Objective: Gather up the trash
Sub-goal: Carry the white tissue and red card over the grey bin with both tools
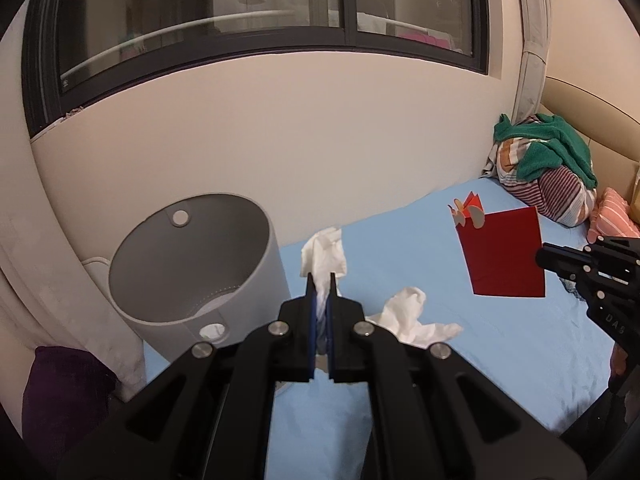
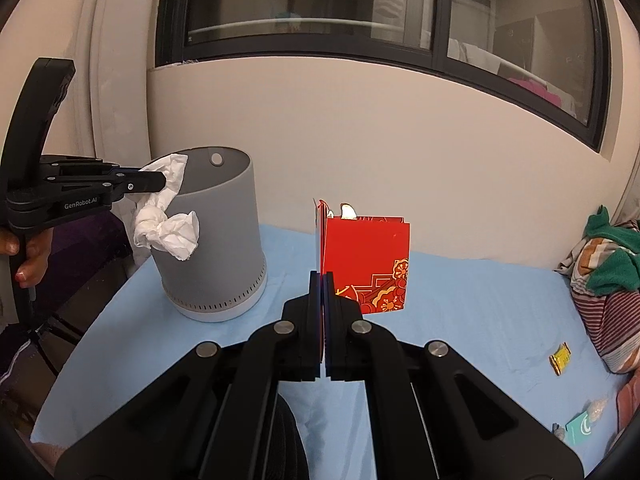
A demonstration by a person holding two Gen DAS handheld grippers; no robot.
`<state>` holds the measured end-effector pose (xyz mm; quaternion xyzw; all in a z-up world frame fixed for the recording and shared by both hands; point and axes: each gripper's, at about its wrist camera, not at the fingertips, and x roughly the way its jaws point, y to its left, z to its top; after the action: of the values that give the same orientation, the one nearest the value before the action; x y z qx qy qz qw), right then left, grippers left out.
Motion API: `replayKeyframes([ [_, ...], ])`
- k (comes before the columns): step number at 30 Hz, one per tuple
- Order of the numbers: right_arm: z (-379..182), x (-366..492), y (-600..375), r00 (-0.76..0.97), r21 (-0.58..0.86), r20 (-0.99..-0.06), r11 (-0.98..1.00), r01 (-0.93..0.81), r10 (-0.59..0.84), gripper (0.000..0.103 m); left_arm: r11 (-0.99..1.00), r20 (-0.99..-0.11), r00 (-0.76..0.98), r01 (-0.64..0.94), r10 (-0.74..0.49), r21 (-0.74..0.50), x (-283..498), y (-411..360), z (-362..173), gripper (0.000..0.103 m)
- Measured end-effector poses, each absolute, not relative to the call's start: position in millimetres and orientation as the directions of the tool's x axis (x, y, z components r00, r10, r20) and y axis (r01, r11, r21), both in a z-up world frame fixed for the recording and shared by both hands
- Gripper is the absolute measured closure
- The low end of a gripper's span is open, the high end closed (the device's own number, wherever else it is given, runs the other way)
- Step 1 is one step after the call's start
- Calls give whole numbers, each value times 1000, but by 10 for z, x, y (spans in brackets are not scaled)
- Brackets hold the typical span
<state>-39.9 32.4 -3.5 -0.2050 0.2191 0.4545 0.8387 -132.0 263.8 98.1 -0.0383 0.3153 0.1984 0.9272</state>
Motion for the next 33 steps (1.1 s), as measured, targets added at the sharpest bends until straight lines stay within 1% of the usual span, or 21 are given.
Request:
replayKeyframes([
  [10, 428, -621, 891, 419, -165, -468, 389, -907, 778, 102, 868, -556, 704, -492, 442, 68, -1611, 3065, 1322, 99],
  [17, 775, -751, 1494, 326, -162, -424, 283, -945, 845, 102, 812, -512, 671, -576, 536, 94, -1793, 3428, 1615, 99],
  [24, 902, -861, 2073, 228, -147, -423, 182, -972, 877, 102, 759, -495, 628, -643, 600, 105, -1969, 3802, 1752, 99],
  [33, 821, -1011, 2504, 183, -163, -453, 121, -979, 873, 102, 732, -504, 602, -675, 619, 93, -2049, 4151, 1727, 99],
])
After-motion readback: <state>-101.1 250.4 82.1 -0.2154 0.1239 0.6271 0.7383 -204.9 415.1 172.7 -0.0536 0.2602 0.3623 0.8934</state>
